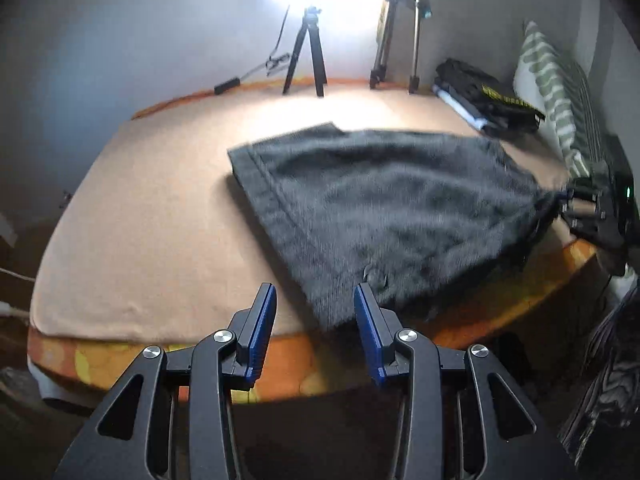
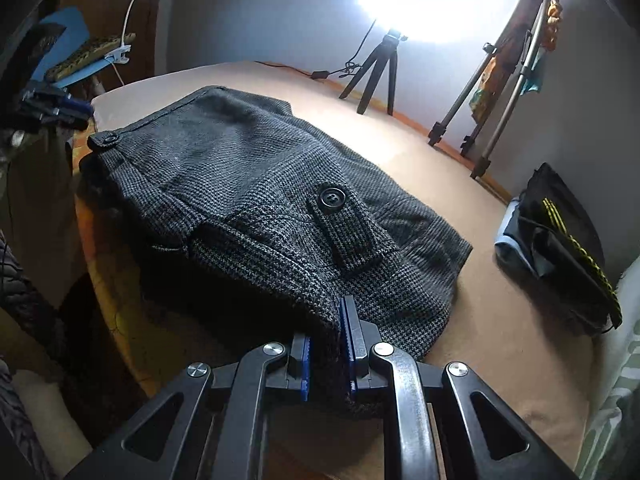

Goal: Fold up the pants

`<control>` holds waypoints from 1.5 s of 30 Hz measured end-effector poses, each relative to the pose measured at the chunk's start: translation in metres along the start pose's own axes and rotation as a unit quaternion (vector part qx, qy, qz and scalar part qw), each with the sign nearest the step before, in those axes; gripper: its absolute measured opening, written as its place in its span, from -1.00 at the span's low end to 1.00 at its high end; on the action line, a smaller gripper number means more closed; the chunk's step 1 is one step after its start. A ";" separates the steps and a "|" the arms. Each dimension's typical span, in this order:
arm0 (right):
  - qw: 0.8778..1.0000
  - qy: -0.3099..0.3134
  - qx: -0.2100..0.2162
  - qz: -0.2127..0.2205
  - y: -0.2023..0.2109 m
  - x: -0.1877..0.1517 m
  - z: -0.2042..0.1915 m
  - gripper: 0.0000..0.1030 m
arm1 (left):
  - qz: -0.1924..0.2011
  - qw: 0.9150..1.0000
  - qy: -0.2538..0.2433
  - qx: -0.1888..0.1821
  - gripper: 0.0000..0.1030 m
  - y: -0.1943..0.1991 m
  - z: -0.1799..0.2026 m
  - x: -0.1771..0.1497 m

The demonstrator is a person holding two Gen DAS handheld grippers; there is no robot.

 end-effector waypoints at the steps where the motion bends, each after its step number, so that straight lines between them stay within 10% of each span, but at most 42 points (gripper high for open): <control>1: 1.000 0.007 -0.001 -0.001 0.000 0.000 -0.002 -0.77 | 0.005 1.000 -0.001 -0.002 -0.25 -0.003 0.002 0.008; 7: 1.000 -0.009 0.021 -0.014 0.005 -0.007 0.003 -0.30 | -0.004 0.999 -0.034 -0.040 -0.24 -0.048 0.031 0.040; 12: 0.983 -0.164 0.075 0.022 0.028 -0.019 0.054 0.36 | -0.077 0.991 -0.067 -0.084 -0.24 -0.092 0.054 0.027; 17: 0.951 -0.297 0.081 0.016 0.012 -0.026 0.110 0.36 | -0.104 0.987 -0.080 -0.094 -0.24 -0.098 0.059 0.012; 31: 0.924 -0.364 0.053 -0.107 -0.108 0.000 0.126 0.27 | -0.015 0.995 -0.035 -0.088 -0.24 -0.119 0.079 0.091; 37: 0.926 -0.360 0.081 -0.084 -0.109 0.016 0.123 -0.86 | -0.067 0.992 -0.060 -0.092 -0.24 -0.151 0.089 0.087; 43: 0.930 -0.358 0.038 -0.073 -0.105 0.015 0.141 -0.80 | -0.090 0.989 -0.091 -0.075 -0.24 -0.151 0.097 0.070; 45: 0.930 -0.358 0.031 -0.074 -0.103 0.013 0.140 -0.40 | -0.075 0.991 -0.088 -0.071 -0.24 -0.143 0.099 0.074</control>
Point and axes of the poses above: each gripper's, at about its wrist camera, not at the fingertips, and y roughly against the way its jaws point, z to its right, x to its top, the point moved 1 cm from there along -y, roughly the way its jaws point, and after that the axes turned 10 degrees about -x, right-handed, at the moved point
